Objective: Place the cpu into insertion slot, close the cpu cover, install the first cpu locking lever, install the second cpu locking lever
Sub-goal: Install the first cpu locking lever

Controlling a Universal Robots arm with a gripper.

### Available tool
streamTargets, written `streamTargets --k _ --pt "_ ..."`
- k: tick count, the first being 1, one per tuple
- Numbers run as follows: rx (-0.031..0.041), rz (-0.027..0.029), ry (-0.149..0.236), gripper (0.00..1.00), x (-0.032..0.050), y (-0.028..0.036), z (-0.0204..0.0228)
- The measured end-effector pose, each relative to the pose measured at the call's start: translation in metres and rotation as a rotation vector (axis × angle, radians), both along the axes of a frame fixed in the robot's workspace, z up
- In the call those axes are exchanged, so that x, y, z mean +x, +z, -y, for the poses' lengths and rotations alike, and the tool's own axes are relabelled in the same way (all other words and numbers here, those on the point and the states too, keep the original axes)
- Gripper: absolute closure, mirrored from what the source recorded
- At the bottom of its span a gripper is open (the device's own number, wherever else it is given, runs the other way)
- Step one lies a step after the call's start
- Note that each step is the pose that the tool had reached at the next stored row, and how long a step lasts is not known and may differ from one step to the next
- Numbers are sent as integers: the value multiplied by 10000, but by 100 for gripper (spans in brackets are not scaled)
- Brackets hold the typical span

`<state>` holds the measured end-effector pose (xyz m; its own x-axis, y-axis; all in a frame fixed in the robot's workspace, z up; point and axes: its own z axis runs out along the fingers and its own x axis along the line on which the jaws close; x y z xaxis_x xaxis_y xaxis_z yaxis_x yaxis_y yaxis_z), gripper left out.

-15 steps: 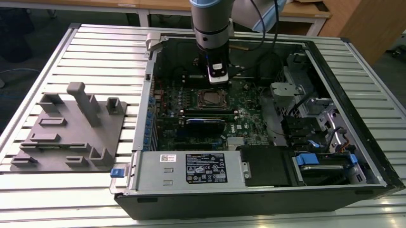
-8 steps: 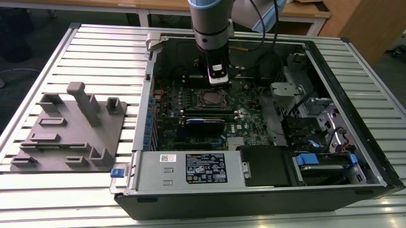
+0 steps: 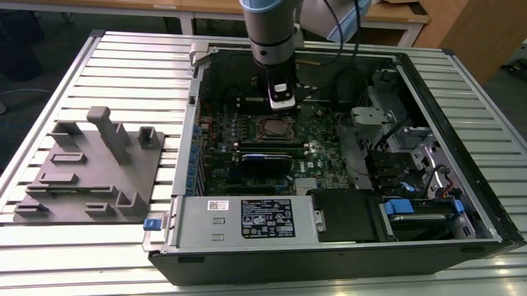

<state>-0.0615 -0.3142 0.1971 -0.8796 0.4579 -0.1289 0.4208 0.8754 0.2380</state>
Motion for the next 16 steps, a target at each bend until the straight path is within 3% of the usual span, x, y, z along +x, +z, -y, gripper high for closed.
streamTargets --k 8,16 --pt "3 247 0 90 -109 -6 0" --pt "2 271 0 90 -114 -12 0"
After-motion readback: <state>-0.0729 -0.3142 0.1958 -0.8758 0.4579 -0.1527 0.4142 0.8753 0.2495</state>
